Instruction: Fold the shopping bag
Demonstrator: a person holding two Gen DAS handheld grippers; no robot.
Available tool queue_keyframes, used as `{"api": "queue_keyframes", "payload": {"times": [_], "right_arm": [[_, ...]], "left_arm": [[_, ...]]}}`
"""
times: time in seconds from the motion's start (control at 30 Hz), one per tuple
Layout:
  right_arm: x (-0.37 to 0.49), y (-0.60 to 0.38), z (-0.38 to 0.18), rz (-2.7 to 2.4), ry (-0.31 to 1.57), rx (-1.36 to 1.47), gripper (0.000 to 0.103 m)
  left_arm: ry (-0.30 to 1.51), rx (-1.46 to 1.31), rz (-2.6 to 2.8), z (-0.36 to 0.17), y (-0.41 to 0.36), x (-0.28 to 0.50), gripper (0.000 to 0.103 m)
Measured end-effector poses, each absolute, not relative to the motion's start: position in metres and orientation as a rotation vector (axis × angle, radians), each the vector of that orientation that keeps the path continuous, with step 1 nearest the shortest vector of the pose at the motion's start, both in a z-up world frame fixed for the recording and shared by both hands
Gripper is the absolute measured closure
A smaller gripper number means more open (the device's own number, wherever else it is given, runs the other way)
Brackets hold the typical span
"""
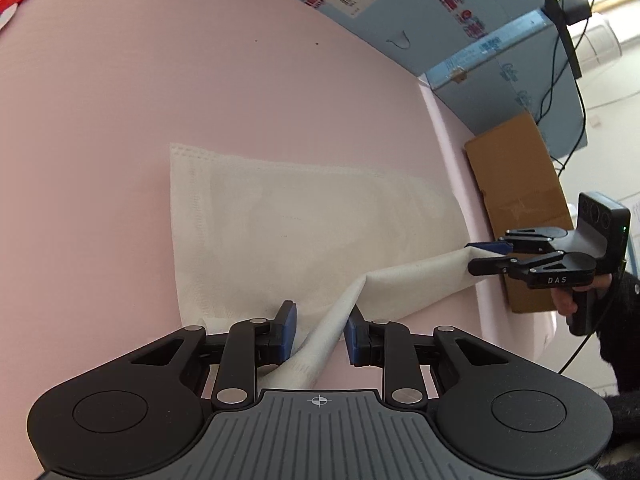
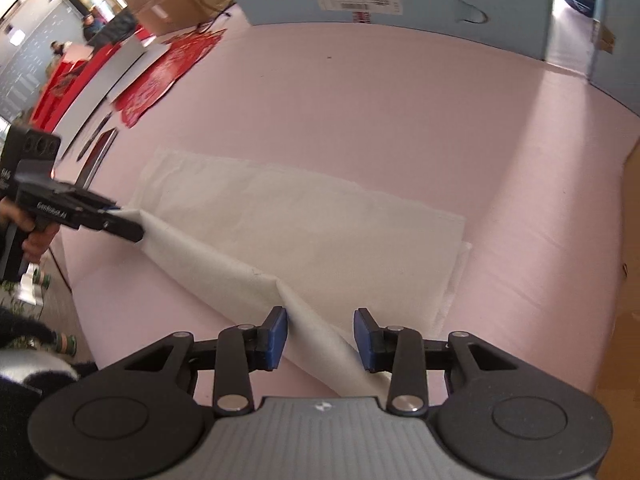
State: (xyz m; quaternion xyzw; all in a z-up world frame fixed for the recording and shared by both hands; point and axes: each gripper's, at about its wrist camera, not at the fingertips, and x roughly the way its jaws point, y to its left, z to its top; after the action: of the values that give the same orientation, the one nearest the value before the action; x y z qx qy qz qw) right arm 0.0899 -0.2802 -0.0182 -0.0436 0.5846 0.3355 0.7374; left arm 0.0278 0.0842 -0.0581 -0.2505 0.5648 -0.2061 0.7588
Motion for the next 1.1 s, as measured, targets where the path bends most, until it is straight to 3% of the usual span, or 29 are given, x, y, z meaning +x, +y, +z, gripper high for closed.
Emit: {"api": "queue_keyframes", "payload": {"times": [0.3, 0.47, 0.5, 0.53, 0.7, 0.93, 1.1], "right_arm": [[0.068, -0.253, -0.024, 0.553, 1.147, -0.276, 0.063], [0.058, -0.254, -0.031, 0.508, 1.074, -0.338, 0.063], [0.056, -0.255, -0.032, 0.499, 1.058, -0.341, 0.063], [0.054, -0.254, -0.032, 0.492, 1.039, -0.352, 0.063], [0.041, -0.244, -0.036, 0.474, 0.954, -0.421, 0.063], [0.026, -0.235, -0.039, 0.451, 0.862, -0.488, 0.063], [0.022, -0.237, -0.040, 0.448, 0.837, -0.479, 0.063]], "left_arm": [[1.193, -0.439, -0.267, -0.043, 0.089, 0.013, 0.075], [1.165, -0.479, -0.154, -0.040, 0.114, -0.003, 0.071], [1.159, -0.469, -0.126, -0.038, 0.119, -0.006, 0.065], [1.157, -0.424, -0.063, -0.035, 0.123, -0.009, 0.057], [1.088, -0.093, 0.134, -0.015, 0.112, -0.020, 0.056], [0.707, 0.242, -0.135, 0.028, 0.019, -0.052, 0.051], [0.647, 0.290, -0.309, 0.008, -0.040, -0.040, 0.051]]}}
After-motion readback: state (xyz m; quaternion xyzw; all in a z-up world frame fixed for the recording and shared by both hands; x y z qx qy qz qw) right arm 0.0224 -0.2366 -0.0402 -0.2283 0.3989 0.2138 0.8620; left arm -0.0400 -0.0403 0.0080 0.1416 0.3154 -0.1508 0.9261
